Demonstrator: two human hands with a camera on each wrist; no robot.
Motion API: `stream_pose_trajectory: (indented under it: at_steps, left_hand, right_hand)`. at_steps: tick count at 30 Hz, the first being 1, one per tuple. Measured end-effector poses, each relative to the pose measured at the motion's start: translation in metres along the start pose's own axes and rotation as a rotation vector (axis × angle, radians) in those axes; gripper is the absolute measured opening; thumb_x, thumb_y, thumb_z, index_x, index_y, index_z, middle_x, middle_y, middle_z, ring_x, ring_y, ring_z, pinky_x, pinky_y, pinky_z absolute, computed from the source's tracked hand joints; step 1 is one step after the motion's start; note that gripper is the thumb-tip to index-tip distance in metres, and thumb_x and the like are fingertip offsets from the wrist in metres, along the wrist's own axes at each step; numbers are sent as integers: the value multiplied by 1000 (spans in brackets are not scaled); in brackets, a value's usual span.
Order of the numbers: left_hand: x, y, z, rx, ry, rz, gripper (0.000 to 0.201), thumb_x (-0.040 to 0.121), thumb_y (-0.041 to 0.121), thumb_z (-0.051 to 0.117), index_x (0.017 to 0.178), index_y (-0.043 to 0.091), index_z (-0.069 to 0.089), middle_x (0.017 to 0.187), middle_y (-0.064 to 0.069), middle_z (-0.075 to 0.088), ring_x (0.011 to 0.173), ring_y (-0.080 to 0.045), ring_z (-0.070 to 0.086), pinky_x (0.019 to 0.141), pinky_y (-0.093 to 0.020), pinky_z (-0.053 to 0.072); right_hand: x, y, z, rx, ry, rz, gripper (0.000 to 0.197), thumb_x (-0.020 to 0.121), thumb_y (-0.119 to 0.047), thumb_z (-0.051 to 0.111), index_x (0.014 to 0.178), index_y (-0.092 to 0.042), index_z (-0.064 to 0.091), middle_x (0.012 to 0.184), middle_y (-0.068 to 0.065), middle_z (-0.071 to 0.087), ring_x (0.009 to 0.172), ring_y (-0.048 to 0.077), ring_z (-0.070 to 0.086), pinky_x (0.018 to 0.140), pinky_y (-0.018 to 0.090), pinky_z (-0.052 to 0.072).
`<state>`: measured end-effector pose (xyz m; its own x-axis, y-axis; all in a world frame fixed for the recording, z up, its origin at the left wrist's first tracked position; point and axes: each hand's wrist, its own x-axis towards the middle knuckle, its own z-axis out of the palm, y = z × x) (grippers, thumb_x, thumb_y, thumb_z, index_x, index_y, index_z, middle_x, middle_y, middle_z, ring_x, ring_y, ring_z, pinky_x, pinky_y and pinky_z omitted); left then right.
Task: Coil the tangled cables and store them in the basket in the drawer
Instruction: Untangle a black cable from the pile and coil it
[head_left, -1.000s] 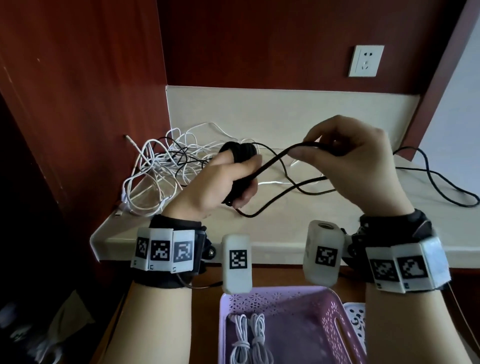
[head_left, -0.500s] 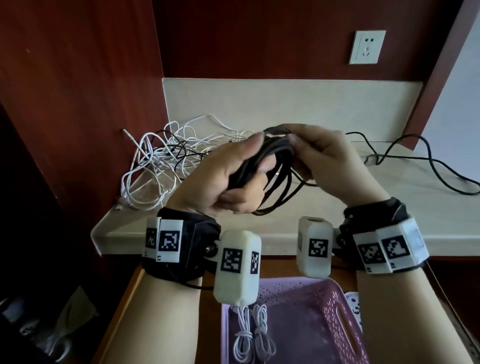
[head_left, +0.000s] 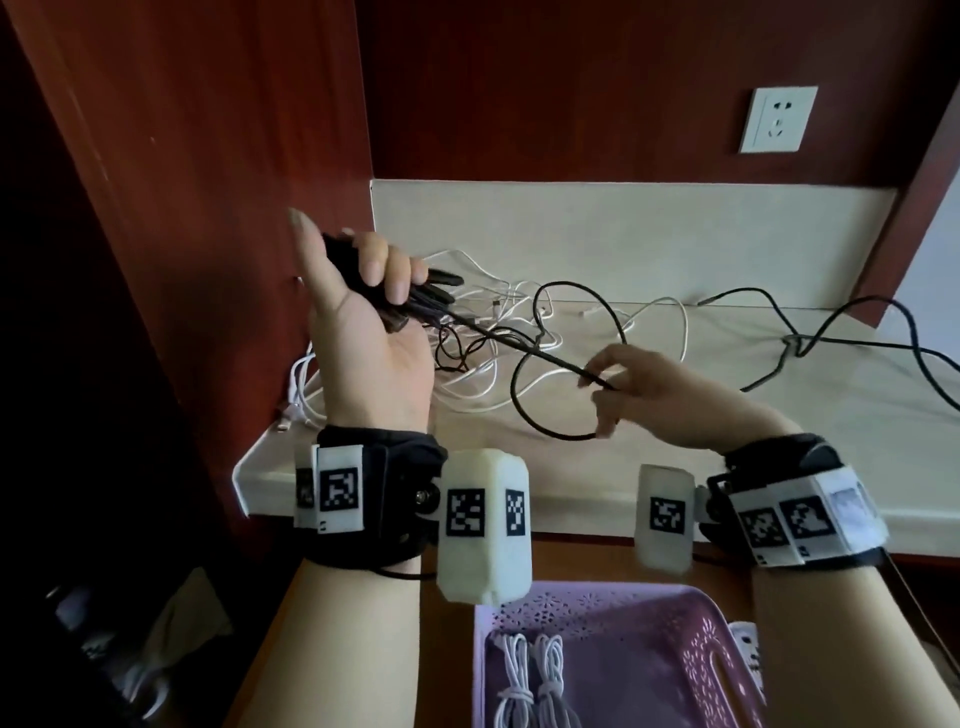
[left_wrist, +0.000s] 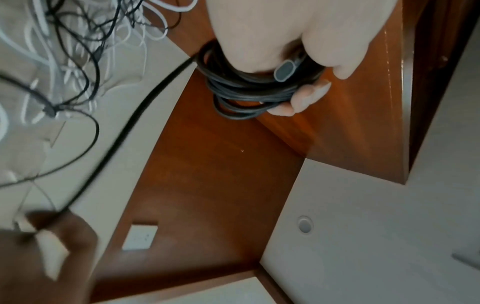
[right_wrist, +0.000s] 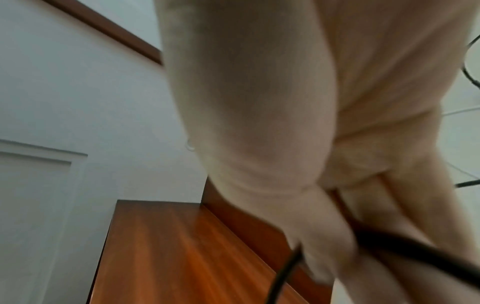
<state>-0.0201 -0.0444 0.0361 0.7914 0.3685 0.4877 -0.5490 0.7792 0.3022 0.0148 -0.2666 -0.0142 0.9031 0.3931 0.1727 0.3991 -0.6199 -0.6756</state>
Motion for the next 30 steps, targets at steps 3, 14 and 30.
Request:
stream_pose_trajectory:
  at_steps: [3, 14, 30]
  left_hand:
    - [3, -8, -2, 94, 86, 15, 31, 101, 24, 38, 72, 17, 36, 59, 7, 40, 49, -9, 38, 54, -21, 41]
    - [-8, -53, -20, 1341, -410, 81, 36, 98, 28, 47, 80, -3, 53, 61, 4, 53, 56, -7, 53, 65, -26, 44]
    - [-31, -38, -4, 926, -952, -737, 41, 93, 42, 47, 74, 6, 42, 38, -1, 30, 31, -12, 21, 37, -16, 22]
  right_hand:
    - [-8, -10, -10, 175, 260, -76, 21, 93, 4, 48, 90, -16, 53, 58, -5, 59, 45, 9, 51, 63, 34, 54]
    - [-45, -62, -26, -178, 340, -232, 3, 80, -24, 71, 78, -26, 68, 64, -12, 59, 58, 7, 46, 55, 12, 34]
    - [-34, -42, -34, 93, 688, -308, 5, 78, -17, 75, 79, -16, 70, 78, 7, 68, 68, 22, 57, 62, 27, 43]
